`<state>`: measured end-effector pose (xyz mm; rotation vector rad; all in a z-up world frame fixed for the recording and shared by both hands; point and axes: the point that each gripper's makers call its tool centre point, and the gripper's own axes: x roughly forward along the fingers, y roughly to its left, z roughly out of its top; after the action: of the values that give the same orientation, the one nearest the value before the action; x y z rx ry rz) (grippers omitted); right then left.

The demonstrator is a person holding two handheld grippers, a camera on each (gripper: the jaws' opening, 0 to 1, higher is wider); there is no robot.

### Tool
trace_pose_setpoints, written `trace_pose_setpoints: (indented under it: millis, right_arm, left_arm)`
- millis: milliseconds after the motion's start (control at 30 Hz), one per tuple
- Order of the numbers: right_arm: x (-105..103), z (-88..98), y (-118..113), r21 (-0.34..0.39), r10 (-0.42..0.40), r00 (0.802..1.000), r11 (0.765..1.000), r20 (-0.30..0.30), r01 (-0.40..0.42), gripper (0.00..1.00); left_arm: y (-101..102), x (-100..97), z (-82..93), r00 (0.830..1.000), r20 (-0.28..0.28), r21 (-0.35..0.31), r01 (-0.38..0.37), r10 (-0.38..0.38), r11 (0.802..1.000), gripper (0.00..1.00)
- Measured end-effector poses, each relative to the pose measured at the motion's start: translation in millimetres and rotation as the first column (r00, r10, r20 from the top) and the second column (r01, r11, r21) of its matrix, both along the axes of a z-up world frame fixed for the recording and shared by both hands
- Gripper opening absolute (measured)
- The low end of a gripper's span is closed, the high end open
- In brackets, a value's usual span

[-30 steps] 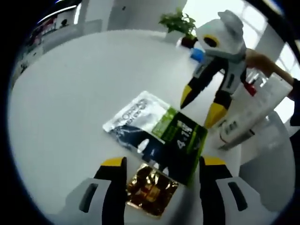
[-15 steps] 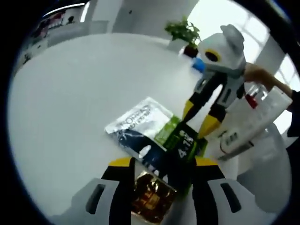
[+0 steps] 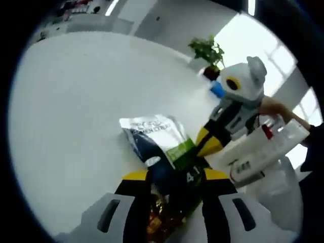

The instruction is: Arrange the skincare products in the storage area until every visible bottle or jar stands upright without overlapping.

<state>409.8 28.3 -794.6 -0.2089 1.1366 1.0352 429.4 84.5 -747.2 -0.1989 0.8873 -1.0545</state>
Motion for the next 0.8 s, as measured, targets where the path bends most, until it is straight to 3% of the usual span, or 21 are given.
trace_pose_setpoints:
  millis: [100,200,267,367,500,700,800]
  right_arm:
    - [-1,2.1,1,-0.003,0.008,1.0,1.0,0.008,-0.008,0.04]
    - [-1,2.7,5,0.007,0.051,0.997,0.999,0.052,-0.052,0.03]
    - [-1,3.2,7,0.006,0.035,0.998,0.999,0.049,-0.035,0.03]
    - [-2,3.1,10,0.009,0.04,0.998,0.999,0.046,-0.04,0.02]
    - [-1,3.8,11,-0.011,0.077,0.995,0.997,0.056,-0.077,0.02]
    - [4,13.1,12,-0.025,0.088,0.994,0.996,0.063,-0.086,0.01]
    - [14,30.6,15,0.033,0.042,0.995,0.998,0.088,-0.046,0.01]
  left_arm:
    - [-6,1.4,13.7,1.0,-0.011,-0.055,-0.006,0.005,0.998,0.21]
    - [-20,-10.7,20.9,0.996,-0.059,-0.119,0.053,-0.061,0.991,0.1]
    - [-29,-17.2,16.3,0.993,-0.078,-0.107,0.078,-0.087,0.991,0.15]
    - [-31,-26.4,-2.2,0.988,-0.094,-0.025,0.12,-0.122,0.992,0.23]
    - [-31,-31.7,-9.6,0.987,-0.088,0.007,0.135,-0.134,0.991,0.23]
    - [-33,-25.0,8.5,0.994,-0.068,-0.059,0.084,-0.088,0.995,0.17]
    - [-27,-15.2,20.2,0.999,-0.022,-0.062,0.042,-0.044,0.997,0.1]
